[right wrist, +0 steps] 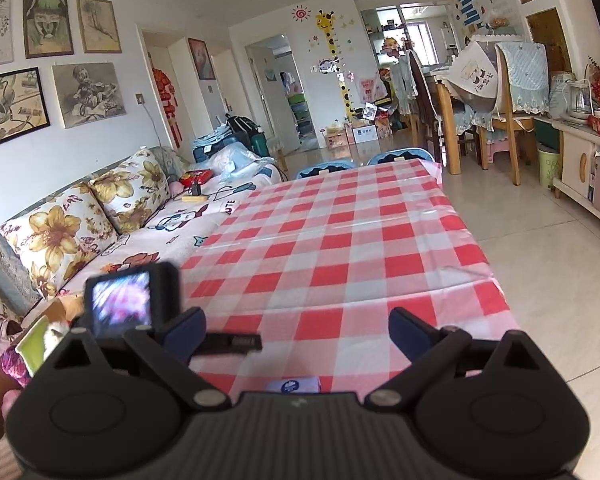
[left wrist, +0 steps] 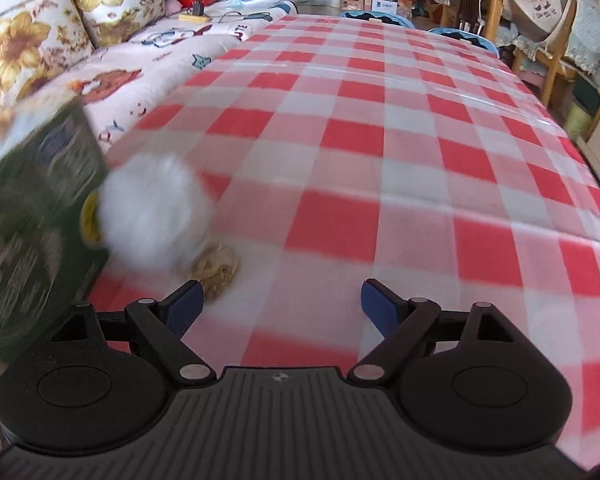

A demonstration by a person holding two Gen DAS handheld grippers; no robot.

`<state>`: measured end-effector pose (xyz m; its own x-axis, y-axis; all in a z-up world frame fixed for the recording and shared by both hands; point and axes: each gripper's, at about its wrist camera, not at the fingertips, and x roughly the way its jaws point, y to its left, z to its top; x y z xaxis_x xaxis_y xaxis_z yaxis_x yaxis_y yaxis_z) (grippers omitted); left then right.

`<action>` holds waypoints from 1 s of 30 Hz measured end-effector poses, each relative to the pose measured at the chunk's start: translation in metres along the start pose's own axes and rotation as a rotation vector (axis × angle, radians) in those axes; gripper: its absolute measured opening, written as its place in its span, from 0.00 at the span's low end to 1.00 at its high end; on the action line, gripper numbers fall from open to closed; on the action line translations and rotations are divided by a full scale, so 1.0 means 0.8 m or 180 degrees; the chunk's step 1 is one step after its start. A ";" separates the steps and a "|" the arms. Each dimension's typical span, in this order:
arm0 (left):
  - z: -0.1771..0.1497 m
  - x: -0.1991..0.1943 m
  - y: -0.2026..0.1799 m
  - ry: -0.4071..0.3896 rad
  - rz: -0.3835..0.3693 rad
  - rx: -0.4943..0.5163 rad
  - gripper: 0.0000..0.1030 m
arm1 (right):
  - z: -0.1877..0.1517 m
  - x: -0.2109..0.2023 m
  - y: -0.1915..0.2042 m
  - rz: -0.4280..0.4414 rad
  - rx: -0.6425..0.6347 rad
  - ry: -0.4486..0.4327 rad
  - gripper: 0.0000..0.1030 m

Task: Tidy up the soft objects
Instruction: 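Grasp the white pompom keychain with the left tool while the right tool grasps the tissue pack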

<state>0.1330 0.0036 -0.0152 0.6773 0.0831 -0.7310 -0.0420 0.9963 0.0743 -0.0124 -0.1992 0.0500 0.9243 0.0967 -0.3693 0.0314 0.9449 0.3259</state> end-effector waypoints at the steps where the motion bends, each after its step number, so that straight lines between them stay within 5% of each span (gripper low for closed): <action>1: -0.004 -0.003 0.004 0.0010 -0.0027 -0.0025 1.00 | 0.000 0.000 0.000 -0.0010 -0.0008 -0.0012 0.95; 11: -0.033 -0.045 0.040 -0.0697 0.0267 -0.0375 1.00 | -0.008 0.016 0.007 -0.0051 -0.0194 0.0138 0.97; 18: -0.001 -0.011 0.048 -0.0696 0.0381 -0.0570 0.98 | -0.014 0.020 0.022 -0.0042 -0.0489 0.0153 0.97; 22: 0.009 0.005 0.052 -0.0645 0.0438 -0.0550 0.68 | -0.018 0.030 0.019 -0.0028 -0.0426 0.0253 0.97; 30: 0.009 0.024 0.053 -0.0585 0.0474 -0.0278 0.38 | -0.025 0.043 0.020 -0.0079 -0.0432 0.0418 0.97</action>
<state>0.1496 0.0474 -0.0214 0.7808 0.2320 -0.5801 -0.2092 0.9720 0.1071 0.0124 -0.1748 0.0248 0.8659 0.1045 -0.4892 -0.0063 0.9802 0.1981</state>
